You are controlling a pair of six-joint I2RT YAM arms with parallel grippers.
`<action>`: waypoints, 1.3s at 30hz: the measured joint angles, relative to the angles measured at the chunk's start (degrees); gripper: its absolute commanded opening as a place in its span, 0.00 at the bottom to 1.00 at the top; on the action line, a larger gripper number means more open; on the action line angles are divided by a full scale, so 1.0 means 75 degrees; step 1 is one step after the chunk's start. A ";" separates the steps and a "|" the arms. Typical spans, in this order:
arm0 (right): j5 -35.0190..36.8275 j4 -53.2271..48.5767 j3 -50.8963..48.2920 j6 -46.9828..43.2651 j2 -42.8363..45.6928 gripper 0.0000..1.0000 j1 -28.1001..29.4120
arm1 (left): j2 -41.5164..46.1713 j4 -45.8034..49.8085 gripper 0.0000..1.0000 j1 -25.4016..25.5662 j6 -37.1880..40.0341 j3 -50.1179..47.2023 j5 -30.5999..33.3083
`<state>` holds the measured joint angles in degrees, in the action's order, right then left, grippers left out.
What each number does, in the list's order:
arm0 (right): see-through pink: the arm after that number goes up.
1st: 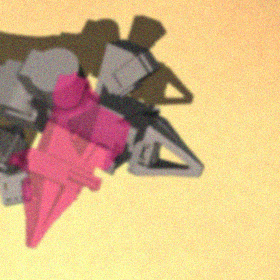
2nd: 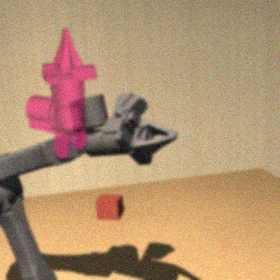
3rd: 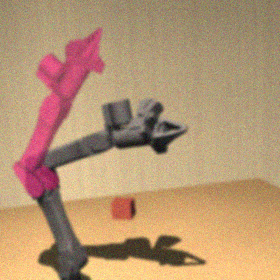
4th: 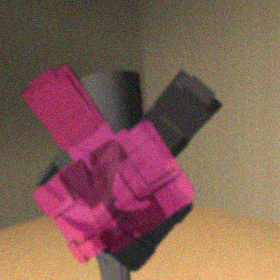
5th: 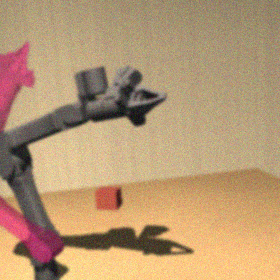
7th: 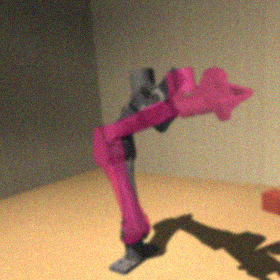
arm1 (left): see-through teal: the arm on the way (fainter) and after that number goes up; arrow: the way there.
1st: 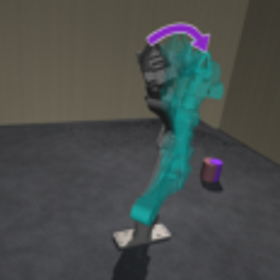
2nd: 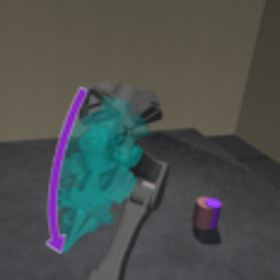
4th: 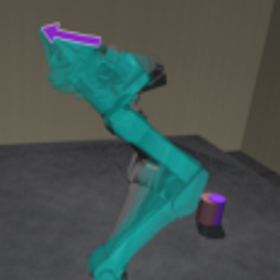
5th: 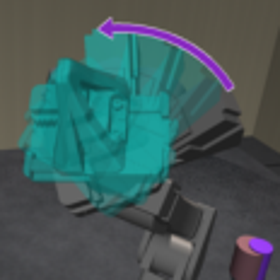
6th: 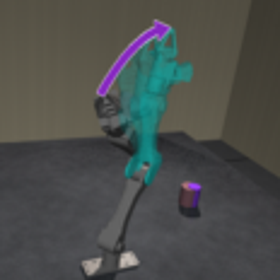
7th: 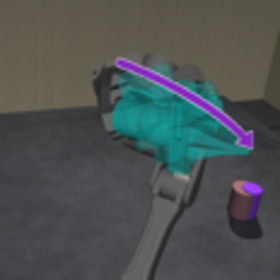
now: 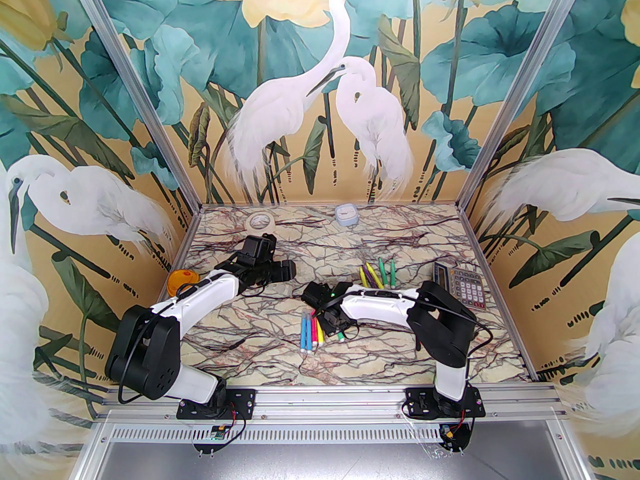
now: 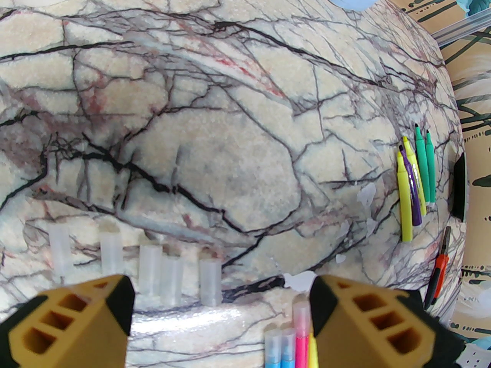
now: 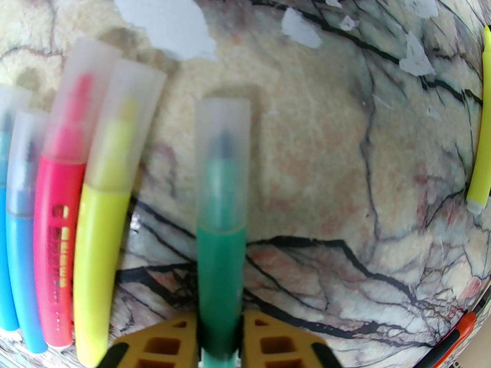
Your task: Open the pen caps
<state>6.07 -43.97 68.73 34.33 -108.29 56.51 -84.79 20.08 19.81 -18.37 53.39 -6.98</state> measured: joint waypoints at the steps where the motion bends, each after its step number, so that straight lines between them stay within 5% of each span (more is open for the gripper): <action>1: -0.0041 0.0038 -0.0006 -0.0003 0.0009 0.15 -0.0041 | 0.0006 0.0000 0.80 0.0000 0.0000 0.0000 -0.0023; 9: -0.0388 0.0772 -0.0455 -0.0192 0.0344 0.13 -0.0498 | 0.0009 -0.0038 0.79 0.0000 -0.0009 0.0000 -0.0420; 19: -0.0810 0.1609 -0.1483 -0.0819 0.1836 0.09 -0.1373 | -0.0391 -0.0609 0.73 0.0000 -0.0271 0.0090 -0.1970; 28: -0.0854 0.2282 -0.1868 -0.1166 0.2649 0.09 -0.1542 | -0.0901 -0.1708 0.72 0.0058 -0.0761 0.0163 -0.3669; 39: -0.1014 0.2938 -0.1944 -0.1419 0.3115 0.09 -0.1545 | -0.1405 -0.2122 0.65 0.0644 -0.0810 0.0571 -0.4707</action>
<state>-1.54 -21.93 54.15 23.68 -84.93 44.93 -95.33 4.16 24.64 -24.45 57.67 -42.28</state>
